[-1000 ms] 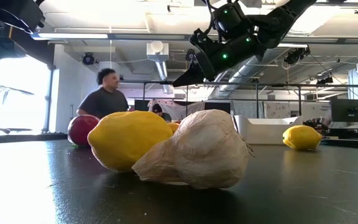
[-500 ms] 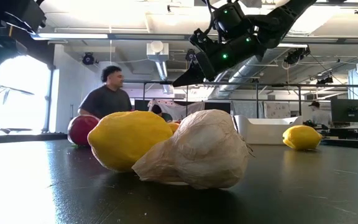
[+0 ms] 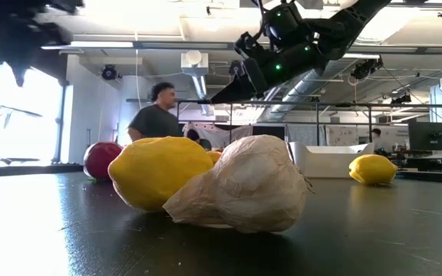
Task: Sort produce into baskets
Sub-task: Put the lemon into the blue bin
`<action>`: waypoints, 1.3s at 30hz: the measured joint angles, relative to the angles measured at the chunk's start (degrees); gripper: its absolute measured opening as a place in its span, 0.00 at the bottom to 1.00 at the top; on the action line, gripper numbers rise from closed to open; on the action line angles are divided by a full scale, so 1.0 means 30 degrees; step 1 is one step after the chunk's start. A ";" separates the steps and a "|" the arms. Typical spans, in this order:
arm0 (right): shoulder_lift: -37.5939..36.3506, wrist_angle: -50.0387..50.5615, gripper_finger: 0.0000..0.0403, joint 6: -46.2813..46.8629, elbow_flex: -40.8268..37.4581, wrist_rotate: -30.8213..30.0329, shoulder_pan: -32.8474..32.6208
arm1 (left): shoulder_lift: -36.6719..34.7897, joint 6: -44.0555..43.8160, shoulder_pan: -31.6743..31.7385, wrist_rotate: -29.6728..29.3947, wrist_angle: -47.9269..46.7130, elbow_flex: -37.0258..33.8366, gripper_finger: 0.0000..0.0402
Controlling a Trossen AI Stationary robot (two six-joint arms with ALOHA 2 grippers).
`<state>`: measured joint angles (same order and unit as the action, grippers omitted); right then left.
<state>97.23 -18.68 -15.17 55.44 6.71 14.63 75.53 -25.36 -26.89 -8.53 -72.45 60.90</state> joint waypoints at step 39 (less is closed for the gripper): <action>0.0597 -0.0187 0.00 0.1614 -0.0014 -0.2130 0.1822 | 0.4416 0.2454 2.3408 -0.1872 0.8970 0.0000 0.25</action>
<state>99.02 -19.24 -10.33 55.40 0.32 20.10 88.78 -18.00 43.34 -14.14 -45.54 60.90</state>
